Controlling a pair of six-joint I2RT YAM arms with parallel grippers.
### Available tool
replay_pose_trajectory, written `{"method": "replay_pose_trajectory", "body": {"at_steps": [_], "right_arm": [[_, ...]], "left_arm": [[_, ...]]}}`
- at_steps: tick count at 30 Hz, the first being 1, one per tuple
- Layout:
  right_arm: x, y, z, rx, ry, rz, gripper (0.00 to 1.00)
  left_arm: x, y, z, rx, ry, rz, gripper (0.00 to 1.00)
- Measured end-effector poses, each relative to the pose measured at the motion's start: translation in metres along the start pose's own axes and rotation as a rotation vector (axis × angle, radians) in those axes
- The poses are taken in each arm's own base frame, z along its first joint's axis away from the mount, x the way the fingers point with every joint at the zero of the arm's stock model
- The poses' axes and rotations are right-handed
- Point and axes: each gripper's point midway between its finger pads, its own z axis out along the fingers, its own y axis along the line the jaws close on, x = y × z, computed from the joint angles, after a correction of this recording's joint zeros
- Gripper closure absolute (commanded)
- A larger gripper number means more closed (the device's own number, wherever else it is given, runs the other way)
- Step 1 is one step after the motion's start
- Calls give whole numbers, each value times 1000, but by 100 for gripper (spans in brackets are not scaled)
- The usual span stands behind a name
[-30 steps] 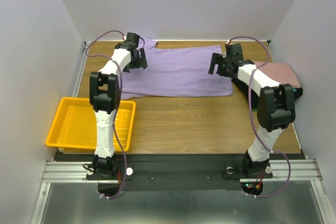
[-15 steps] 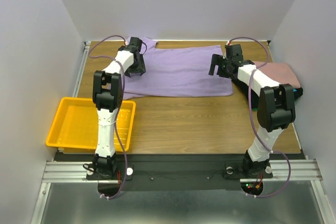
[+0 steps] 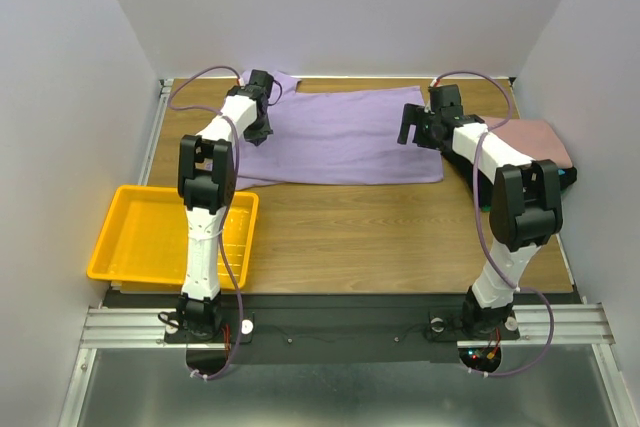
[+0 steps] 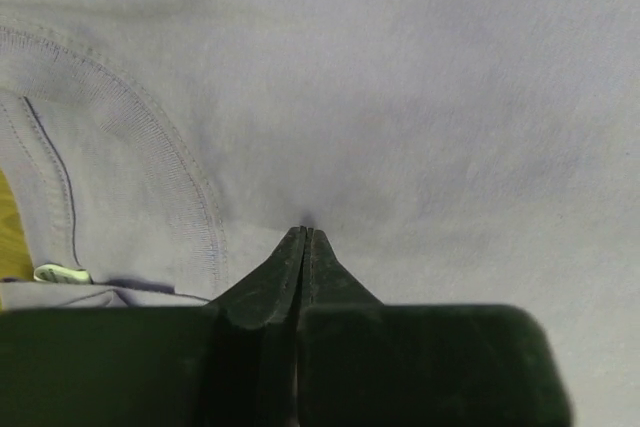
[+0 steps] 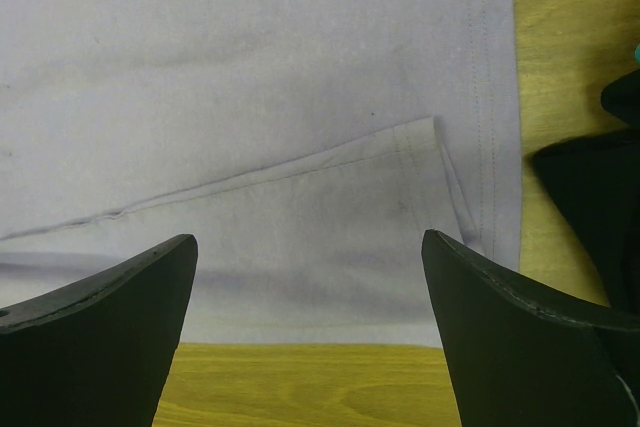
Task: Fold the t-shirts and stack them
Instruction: Fold the tshirt
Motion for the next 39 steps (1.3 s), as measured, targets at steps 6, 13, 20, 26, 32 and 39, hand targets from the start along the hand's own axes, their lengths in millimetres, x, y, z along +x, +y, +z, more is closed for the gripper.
{"method": "replay_pose_trajectory", "body": {"at_steps": [6, 13, 20, 26, 32, 39], "right_arm": [[1, -2, 2, 9, 2, -4, 0], [9, -6, 10, 24, 26, -12, 0], [28, -14, 43, 61, 96, -14, 0], [6, -16, 74, 110, 58, -1, 0], [-10, -20, 89, 149, 20, 16, 0], [-14, -22, 91, 132, 19, 36, 0]], "left_arm": [[0, -2, -1, 12, 2, 8, 100], [-3, -9, 9, 44, 8, -2, 100], [-23, -16, 19, 86, -15, -27, 100], [-39, -23, 26, 131, -43, -46, 100], [-54, -28, 32, 196, -71, -72, 95], [-72, -31, 38, 287, -101, -100, 79]]}}
